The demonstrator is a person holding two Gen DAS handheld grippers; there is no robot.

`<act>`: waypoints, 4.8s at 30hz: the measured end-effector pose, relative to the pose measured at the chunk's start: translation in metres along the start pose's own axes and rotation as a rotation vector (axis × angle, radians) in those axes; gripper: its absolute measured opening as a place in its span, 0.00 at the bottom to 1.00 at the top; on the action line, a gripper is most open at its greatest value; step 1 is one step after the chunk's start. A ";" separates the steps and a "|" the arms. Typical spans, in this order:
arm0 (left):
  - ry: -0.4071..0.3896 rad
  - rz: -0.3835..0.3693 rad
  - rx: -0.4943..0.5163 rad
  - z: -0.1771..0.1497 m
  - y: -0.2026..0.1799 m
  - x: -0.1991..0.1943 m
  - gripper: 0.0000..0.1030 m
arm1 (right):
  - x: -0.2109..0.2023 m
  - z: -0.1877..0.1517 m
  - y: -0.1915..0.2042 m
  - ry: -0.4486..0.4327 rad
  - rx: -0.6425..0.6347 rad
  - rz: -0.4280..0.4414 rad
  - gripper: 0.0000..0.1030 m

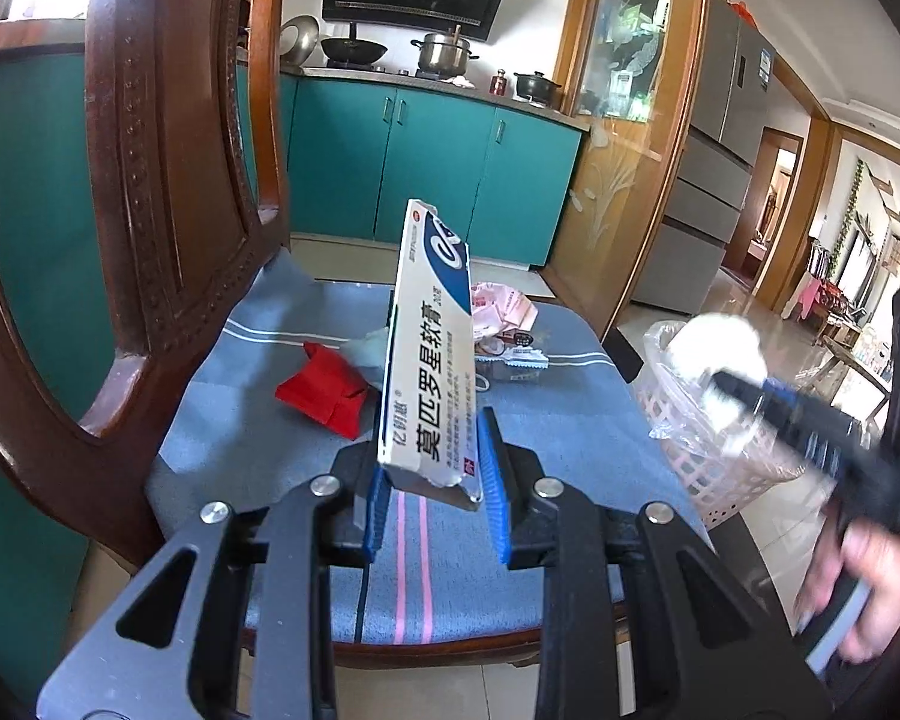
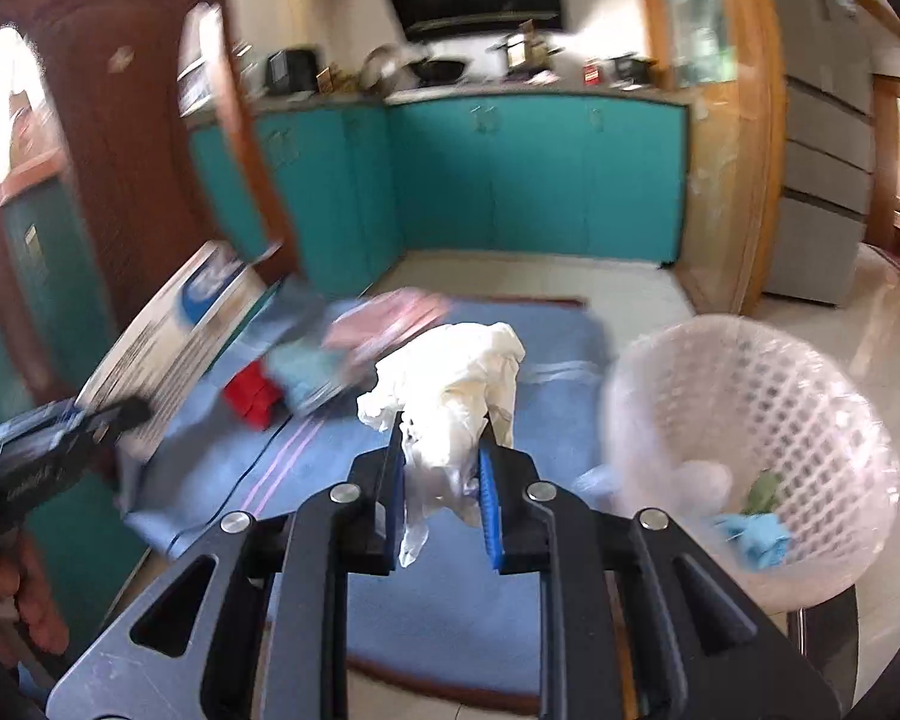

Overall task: Collect trash
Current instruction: 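Drop the white tissue from the right tool into the basket while the left tool lifts the ointment box, then carry the ointment box with the left tool and drop it into the basket, then move both open tools toward the pink bag and light blue mask, then grasp the pink plastic bag with the right tool while the left tool grasps the light blue mask, then carry the pink bag with the right tool over the basket while the left tool holds the mask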

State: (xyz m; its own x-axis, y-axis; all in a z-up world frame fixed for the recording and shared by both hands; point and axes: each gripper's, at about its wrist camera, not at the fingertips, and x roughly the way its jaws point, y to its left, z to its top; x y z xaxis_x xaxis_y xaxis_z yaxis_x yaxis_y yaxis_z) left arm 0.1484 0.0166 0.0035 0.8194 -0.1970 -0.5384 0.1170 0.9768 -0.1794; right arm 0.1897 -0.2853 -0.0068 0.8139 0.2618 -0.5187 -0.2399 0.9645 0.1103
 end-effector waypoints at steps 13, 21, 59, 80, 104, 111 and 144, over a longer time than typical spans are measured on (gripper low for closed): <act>0.050 -0.091 0.127 -0.011 -0.042 0.014 0.27 | -0.065 -0.014 -0.171 -0.302 0.609 -0.332 0.95; 0.080 -0.272 0.256 -0.006 -0.140 0.036 0.27 | -0.104 -0.023 -0.192 -0.452 0.714 -0.381 0.96; 0.041 0.133 0.098 -0.020 0.008 0.009 0.96 | -0.007 -0.010 0.022 -0.026 0.039 -0.021 0.96; 0.061 0.130 0.100 -0.020 0.004 0.015 0.96 | -0.001 -0.016 0.027 0.000 0.010 -0.014 0.96; 0.066 0.128 0.112 -0.012 0.000 0.037 0.96 | 0.006 -0.010 0.021 0.003 0.059 0.027 0.96; 0.014 0.157 0.254 0.008 -0.021 0.077 0.96 | 0.066 0.025 -0.011 0.050 0.286 0.163 0.96; -0.139 0.008 -0.005 0.053 0.003 0.007 0.11 | 0.032 0.093 0.004 -0.088 0.207 0.394 0.06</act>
State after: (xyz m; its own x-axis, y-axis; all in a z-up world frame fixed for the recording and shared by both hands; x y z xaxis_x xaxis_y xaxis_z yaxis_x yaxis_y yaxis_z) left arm 0.1846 0.0222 0.0431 0.8900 -0.1755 -0.4208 0.1076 0.9777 -0.1803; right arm 0.2637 -0.2699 0.0562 0.7257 0.6035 -0.3304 -0.4366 0.7751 0.4567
